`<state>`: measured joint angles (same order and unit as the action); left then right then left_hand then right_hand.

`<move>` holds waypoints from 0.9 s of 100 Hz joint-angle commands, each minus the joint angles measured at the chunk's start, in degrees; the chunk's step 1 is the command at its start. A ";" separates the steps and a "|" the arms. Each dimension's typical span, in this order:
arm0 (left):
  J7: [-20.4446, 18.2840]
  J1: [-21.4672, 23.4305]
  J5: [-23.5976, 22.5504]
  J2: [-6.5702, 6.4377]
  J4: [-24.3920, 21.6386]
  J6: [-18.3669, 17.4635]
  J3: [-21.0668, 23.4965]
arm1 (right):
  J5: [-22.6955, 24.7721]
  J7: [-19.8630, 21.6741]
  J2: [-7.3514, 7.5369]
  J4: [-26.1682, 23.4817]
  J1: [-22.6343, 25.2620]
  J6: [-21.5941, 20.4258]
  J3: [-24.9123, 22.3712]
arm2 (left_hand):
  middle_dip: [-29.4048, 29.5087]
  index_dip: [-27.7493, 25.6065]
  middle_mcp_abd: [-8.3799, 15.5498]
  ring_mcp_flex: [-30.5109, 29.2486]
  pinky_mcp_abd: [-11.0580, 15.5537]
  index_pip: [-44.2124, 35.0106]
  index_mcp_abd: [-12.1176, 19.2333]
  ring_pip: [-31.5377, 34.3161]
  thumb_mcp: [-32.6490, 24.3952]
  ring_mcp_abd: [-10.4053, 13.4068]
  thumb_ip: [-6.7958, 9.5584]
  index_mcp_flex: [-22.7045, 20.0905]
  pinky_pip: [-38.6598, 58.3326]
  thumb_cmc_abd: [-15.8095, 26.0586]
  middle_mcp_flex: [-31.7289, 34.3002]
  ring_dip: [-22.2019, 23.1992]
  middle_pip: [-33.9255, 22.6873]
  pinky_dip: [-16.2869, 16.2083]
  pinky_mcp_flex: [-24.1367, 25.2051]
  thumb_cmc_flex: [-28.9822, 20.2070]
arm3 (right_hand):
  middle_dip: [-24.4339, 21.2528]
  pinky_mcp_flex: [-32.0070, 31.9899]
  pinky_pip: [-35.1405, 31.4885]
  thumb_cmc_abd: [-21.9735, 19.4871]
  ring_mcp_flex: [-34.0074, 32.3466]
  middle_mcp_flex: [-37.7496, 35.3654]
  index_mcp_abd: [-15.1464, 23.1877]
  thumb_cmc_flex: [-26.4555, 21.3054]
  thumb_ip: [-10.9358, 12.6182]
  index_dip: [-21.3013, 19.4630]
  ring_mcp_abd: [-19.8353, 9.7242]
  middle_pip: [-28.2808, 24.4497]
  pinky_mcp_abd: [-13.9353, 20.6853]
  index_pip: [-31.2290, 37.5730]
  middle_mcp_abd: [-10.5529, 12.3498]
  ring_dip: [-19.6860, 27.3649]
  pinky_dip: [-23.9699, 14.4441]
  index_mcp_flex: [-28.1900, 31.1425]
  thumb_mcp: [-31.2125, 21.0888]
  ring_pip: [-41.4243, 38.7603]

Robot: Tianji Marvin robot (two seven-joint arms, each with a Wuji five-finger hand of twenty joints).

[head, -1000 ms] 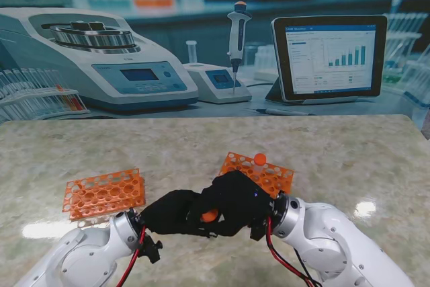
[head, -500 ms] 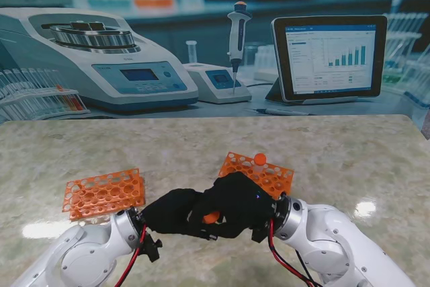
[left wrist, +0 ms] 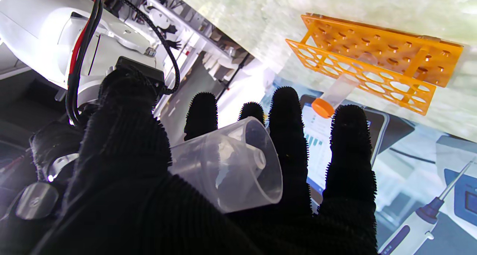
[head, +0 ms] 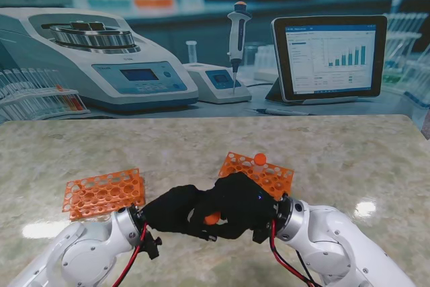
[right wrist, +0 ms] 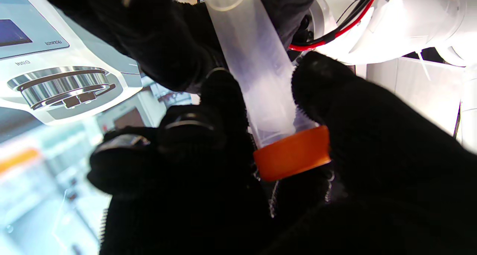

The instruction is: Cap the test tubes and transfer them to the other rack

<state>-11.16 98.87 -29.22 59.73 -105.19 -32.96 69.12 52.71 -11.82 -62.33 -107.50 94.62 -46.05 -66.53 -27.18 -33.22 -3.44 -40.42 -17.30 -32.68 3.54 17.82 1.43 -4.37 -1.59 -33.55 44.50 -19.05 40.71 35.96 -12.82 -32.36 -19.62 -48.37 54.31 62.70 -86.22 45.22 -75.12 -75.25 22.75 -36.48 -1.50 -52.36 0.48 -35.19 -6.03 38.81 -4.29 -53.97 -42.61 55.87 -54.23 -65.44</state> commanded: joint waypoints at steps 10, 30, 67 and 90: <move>-0.46 -0.42 -0.32 -0.16 0.24 0.55 0.07 | -0.49 -0.02 -0.34 -1.27 1.25 -0.76 0.09 | 3.19 2.98 2.18 6.65 -1.80 3.25 1.41 -7.76 -1.33 -3.02 0.19 -0.17 -8.73 1.15 -2.18 -9.37 1.72 6.45 6.79 -2.51 | -0.33 0.76 -1.60 -13.02 -0.46 -5.07 -3.77 -9.32 8.52 -2.08 -9.29 -1.12 3.75 10.22 8.78 0.51 0.61 7.47 -20.64 -1.69; -0.67 -0.85 -0.61 -0.21 0.38 0.66 -0.07 | -0.38 -0.24 -0.38 -1.59 1.62 -1.03 -0.21 | 7.11 5.12 1.86 11.85 -3.17 5.69 1.90 -10.71 -1.29 -3.73 0.18 -0.92 -18.28 1.48 -3.07 -15.45 3.98 13.15 13.09 -2.14 | -0.32 0.75 -1.54 -13.05 -0.46 -4.95 -3.66 -9.37 8.43 -2.09 -9.28 -1.14 3.74 10.27 8.75 0.50 0.59 7.44 -20.59 -1.66; -0.82 -1.16 -1.08 -0.23 0.36 1.11 -0.05 | 0.05 -0.89 -0.47 -2.35 2.85 -1.81 -0.87 | 8.05 5.80 1.52 12.38 -3.73 6.52 1.60 -10.67 -1.49 -3.82 0.23 -1.38 -19.85 1.83 -3.48 -16.28 4.15 13.42 12.85 -2.48 | -0.32 0.68 -1.35 -13.32 -0.46 -4.80 -3.77 -9.54 8.37 -2.07 -9.22 -1.13 3.52 10.26 8.60 0.50 0.56 7.36 -20.39 -1.53; -0.35 -0.91 -1.20 -0.13 0.24 0.87 0.04 | 0.40 -1.65 -0.59 -2.93 3.93 -2.44 -1.39 | 7.90 5.37 1.67 12.37 -3.58 5.79 1.52 -10.43 -2.28 -3.16 0.23 -2.50 -19.87 3.42 -3.06 -16.23 3.73 12.92 12.83 -3.95 | -0.31 0.64 -1.22 -13.56 -0.45 -4.68 -4.05 -9.59 8.27 -2.03 -9.07 -1.16 3.39 10.17 8.53 0.51 0.56 7.13 -20.16 -1.46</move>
<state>-11.72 97.96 -30.48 59.52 -104.95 -32.49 68.99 53.02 -13.48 -62.62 -109.23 97.55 -47.61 -68.56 -19.96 -28.14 -3.37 -29.52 -20.17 -27.19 3.54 7.69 1.43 -8.09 -1.58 -34.77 26.83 -19.14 38.62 20.12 -9.34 -20.82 -7.32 -48.35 54.26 62.59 -86.40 45.22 -75.12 -75.33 22.43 -36.91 -1.50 -52.51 2.51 -35.23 -7.96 38.83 -6.34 -53.95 -42.61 55.89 -54.23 -65.42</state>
